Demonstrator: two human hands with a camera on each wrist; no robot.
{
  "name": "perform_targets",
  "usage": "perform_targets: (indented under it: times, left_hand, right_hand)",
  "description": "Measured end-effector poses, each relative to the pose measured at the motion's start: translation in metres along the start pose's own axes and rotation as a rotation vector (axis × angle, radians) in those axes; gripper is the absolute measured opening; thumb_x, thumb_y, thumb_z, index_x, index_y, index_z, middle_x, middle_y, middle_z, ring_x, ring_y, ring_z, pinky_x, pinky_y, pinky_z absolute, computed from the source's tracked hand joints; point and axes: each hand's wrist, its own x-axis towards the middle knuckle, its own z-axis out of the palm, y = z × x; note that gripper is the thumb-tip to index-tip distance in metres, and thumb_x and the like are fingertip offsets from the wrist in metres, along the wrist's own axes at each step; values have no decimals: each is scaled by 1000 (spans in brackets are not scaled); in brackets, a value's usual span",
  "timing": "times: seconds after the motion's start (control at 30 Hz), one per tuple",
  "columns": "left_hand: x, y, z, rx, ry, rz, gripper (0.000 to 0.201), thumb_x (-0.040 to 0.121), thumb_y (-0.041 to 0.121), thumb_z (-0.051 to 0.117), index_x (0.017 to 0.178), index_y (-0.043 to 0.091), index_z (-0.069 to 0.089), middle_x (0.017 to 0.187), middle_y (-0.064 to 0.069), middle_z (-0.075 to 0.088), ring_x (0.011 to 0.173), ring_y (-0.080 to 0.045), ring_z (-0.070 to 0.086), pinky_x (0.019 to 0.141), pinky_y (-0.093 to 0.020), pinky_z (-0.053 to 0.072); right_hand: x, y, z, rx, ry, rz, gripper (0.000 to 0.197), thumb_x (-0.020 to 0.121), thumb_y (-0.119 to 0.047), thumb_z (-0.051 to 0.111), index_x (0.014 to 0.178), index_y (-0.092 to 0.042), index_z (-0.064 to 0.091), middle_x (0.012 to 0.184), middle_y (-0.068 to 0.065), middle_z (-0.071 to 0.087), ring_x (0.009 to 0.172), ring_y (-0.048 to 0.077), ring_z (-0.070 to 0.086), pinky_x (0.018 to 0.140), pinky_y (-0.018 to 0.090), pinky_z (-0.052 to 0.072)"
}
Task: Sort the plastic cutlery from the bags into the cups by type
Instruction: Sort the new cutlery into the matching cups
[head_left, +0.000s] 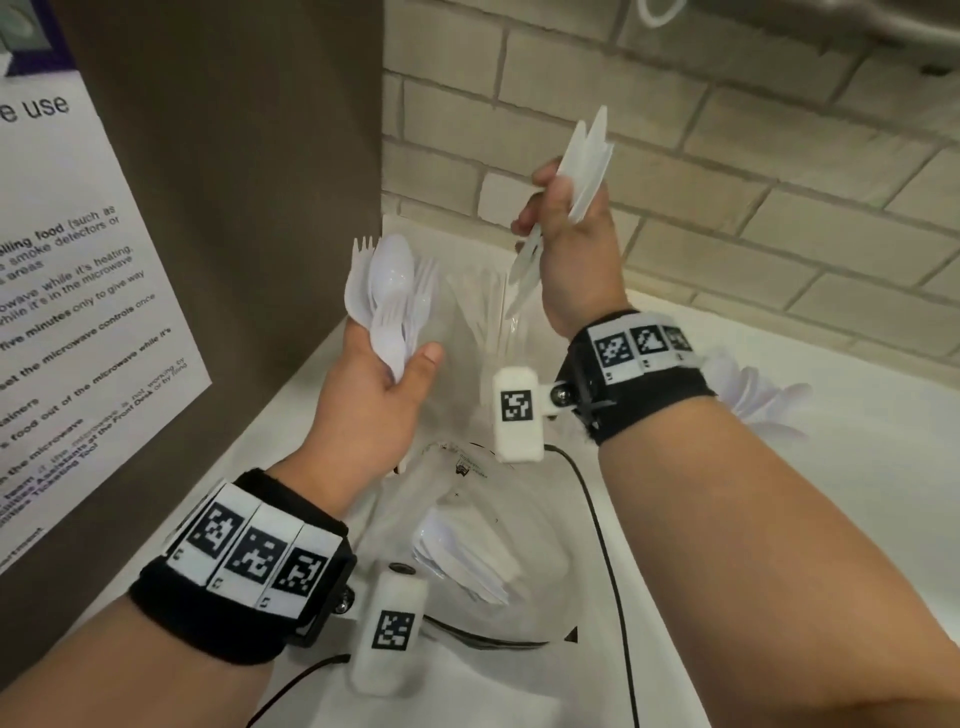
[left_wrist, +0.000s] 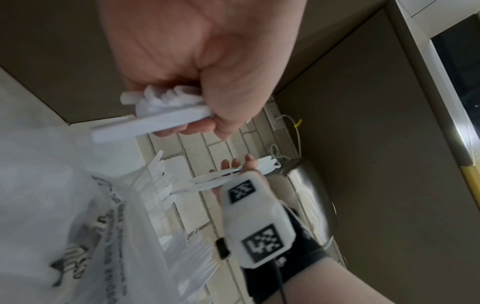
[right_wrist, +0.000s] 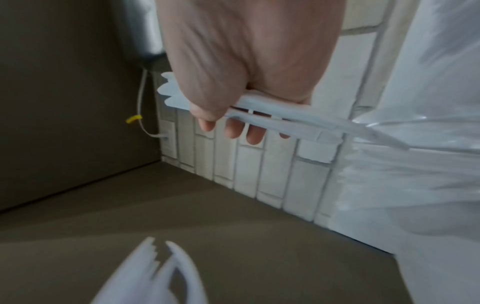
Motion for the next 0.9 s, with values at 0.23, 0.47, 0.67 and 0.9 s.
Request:
perform_targets:
  times: [0.23,0.47,0.67,0.9]
  left_hand:
    - [0,2,2,19,-16,-8,39,93,33,58,124,14,43,76,14,54,70,-3,55,62,-15,40]
    - [-1,3,7,-44,-56,-3,40,92,31,58,126,15,43,76,13,55,67,-6,55,69,-26,44]
    - [-9,15,7,-177,-187,-40,31,90,37,60,112,17,53,60,9,55,55,-9,54,62,-28,45]
    - [-15,31,9,-868,-572,-335,22,85,24,58,102,12,64,71,-2,52,55,-16,46,53,-28,43]
  right_hand:
    - [3,46,9,-16,-142,299,21,95,-23,56,116,-22,53,94,0,64,95,14,60,85,24,43]
    - [5,40,-3,69,-133,437,57,91,-8,61,143,-12,40,146,5,45,133,13,43,96,21,31]
    - [-5,1,-18,-9,-139,306,35,91,-5,57,125,-14,62,124,-2,63,112,7,57,85,14,39]
    - [-69,-42,-42,162,-321,418,19,98,-21,52,111,-12,63,105,9,70,87,22,68,91,41,52]
